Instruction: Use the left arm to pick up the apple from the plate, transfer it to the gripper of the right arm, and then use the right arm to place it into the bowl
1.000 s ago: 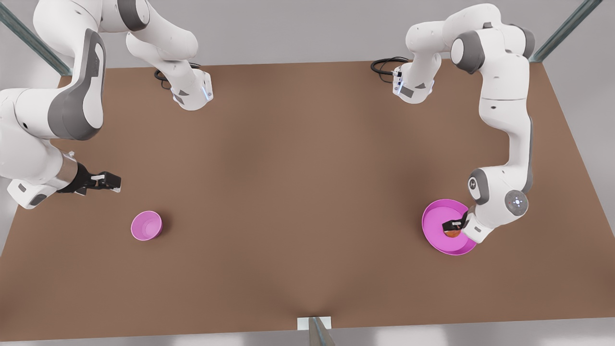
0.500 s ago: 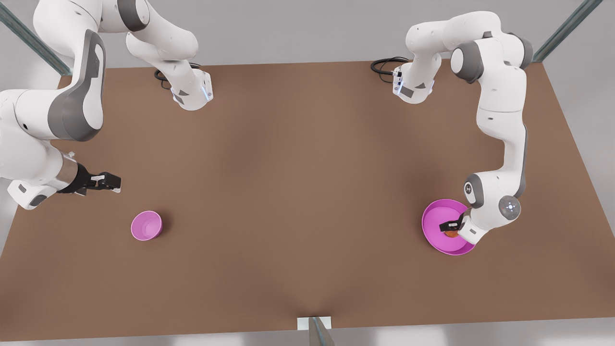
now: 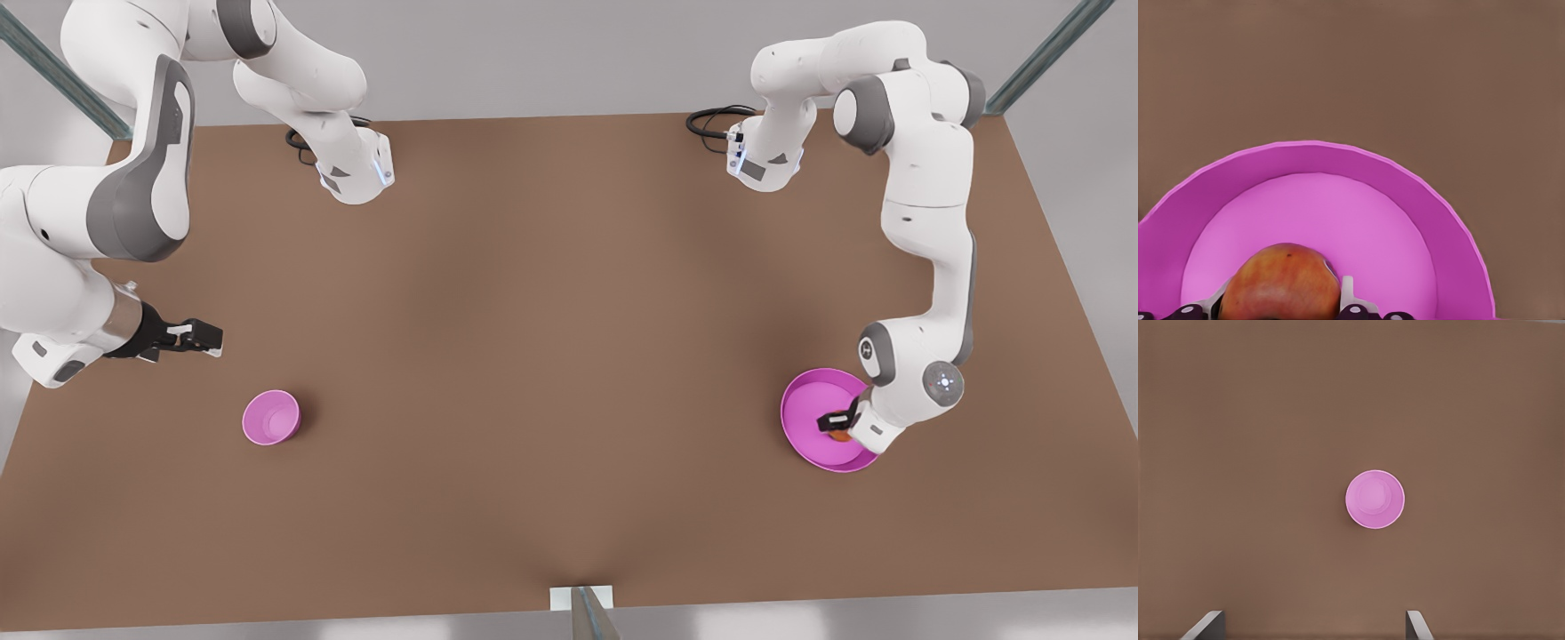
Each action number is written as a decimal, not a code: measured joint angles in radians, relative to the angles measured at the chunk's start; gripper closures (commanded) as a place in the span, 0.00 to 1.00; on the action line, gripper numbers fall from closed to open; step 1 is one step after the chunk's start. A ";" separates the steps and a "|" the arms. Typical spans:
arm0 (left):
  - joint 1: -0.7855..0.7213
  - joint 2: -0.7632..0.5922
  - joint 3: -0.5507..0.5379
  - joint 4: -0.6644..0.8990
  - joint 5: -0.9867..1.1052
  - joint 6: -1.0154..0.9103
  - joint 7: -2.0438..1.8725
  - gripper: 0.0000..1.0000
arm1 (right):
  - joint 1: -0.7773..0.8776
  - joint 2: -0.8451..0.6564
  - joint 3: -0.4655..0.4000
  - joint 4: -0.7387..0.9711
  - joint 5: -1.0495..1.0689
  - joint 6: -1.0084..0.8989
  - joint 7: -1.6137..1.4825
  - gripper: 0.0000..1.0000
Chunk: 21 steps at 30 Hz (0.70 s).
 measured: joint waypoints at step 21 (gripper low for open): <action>-0.179 -0.144 -0.362 0.062 -0.593 -0.057 0.127 0.33 | 0.152 0.167 0.086 -0.050 0.689 0.109 0.015 0.00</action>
